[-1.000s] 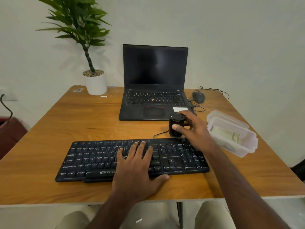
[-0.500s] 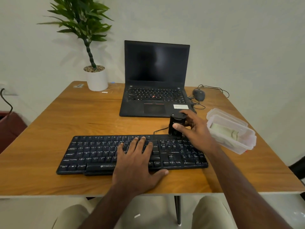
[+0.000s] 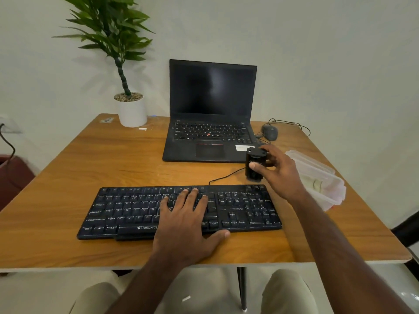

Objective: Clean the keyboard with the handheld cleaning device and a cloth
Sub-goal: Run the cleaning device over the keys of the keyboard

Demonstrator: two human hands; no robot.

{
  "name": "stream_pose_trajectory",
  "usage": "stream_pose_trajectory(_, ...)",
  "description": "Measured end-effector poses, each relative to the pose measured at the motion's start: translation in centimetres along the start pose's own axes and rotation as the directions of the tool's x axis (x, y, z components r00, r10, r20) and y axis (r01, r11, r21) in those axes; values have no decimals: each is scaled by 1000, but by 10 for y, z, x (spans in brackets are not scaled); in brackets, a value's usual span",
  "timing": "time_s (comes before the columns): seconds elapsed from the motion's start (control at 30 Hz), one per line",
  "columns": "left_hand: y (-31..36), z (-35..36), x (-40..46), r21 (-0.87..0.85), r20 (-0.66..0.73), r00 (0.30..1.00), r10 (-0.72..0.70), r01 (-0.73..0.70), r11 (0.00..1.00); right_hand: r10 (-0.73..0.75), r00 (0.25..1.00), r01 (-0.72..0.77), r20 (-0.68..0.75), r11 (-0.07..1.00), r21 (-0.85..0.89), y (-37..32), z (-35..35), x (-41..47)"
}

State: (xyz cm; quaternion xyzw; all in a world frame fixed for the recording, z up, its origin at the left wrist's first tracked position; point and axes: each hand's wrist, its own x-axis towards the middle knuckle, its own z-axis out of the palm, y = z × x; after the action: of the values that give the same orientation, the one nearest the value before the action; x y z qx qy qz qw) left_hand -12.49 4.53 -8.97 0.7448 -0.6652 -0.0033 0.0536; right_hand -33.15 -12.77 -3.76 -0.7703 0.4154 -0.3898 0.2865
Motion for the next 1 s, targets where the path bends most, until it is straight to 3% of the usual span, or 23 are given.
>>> stream_pose_trajectory(0.17,0,1,0,-1,-22,1000,-6,6,1000,12,998,-12,69,1000,7,1,5,-13)
stream_pose_trajectory(0.33,1,-1,-1,0,-12,1000,-5,5,1000,44,998,-48,-35,992,-115,4,-13,-8)
stream_pose_trajectory(0.43,1,-1,0,7,5,1000,-14,14,1000,10,998,-16,-67,996,-88,-2,-10,-8)
stream_pose_trajectory(0.57,2,-2,0,17,20,1000,-17,17,1000,28,999,-26,41,998,-53,-2,3,-17)
stream_pose_trajectory(0.7,2,-2,0,23,24,1000,-18,17,1000,59,998,-62,-24,986,-158,1,-12,-10)
stream_pose_trajectory(0.8,2,-2,0,10,22,999,-23,23,1000,48,996,-58,-78,990,-130,-1,-19,-8)
stream_pose_trajectory(1.0,3,-3,0,16,9,1000,-14,14,1000,49,999,-48,3,987,-151,2,-13,-14)
